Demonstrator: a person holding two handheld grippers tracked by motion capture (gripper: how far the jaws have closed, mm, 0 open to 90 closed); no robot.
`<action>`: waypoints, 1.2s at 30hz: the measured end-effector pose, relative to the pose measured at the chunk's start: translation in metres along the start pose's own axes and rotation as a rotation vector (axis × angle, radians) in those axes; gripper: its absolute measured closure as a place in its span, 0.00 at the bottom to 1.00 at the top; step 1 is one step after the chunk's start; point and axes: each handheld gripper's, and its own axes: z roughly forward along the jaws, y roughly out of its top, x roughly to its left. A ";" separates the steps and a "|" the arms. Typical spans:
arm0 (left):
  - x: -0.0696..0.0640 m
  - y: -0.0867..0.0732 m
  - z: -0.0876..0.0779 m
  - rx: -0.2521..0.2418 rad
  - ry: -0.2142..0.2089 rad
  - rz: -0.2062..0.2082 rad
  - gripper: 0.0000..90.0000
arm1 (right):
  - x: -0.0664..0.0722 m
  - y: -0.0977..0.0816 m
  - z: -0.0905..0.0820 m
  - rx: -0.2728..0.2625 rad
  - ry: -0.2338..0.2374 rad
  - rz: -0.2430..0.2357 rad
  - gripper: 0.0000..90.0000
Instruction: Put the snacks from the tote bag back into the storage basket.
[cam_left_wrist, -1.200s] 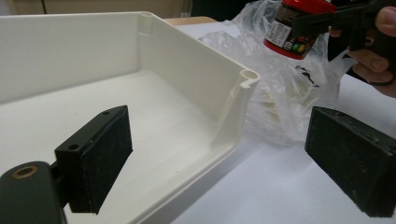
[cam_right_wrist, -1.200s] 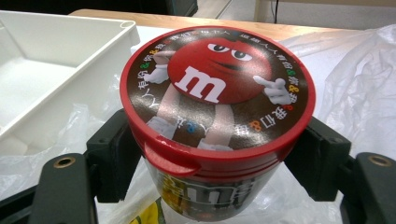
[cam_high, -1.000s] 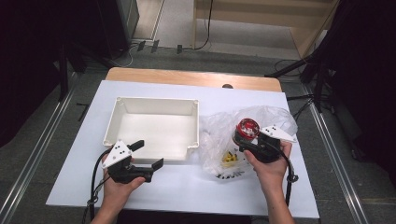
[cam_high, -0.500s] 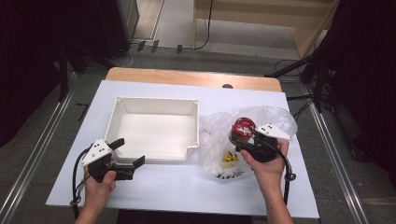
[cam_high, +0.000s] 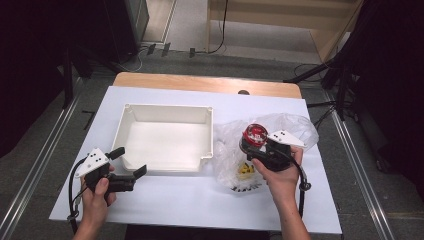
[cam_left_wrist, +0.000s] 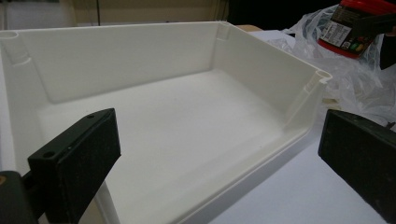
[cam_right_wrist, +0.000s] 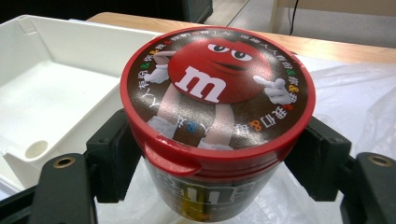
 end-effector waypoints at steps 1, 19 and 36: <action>0.000 0.000 0.000 -0.002 -0.002 -0.002 0.00 | 0.001 0.001 0.001 0.002 0.001 -0.002 0.29; -0.001 0.000 0.000 0.002 -0.018 0.013 0.00 | 0.017 0.013 0.015 0.002 0.031 -0.016 0.29; -0.001 0.001 -0.001 0.003 -0.024 0.025 0.00 | 0.030 0.021 0.024 -0.001 0.058 -0.026 0.29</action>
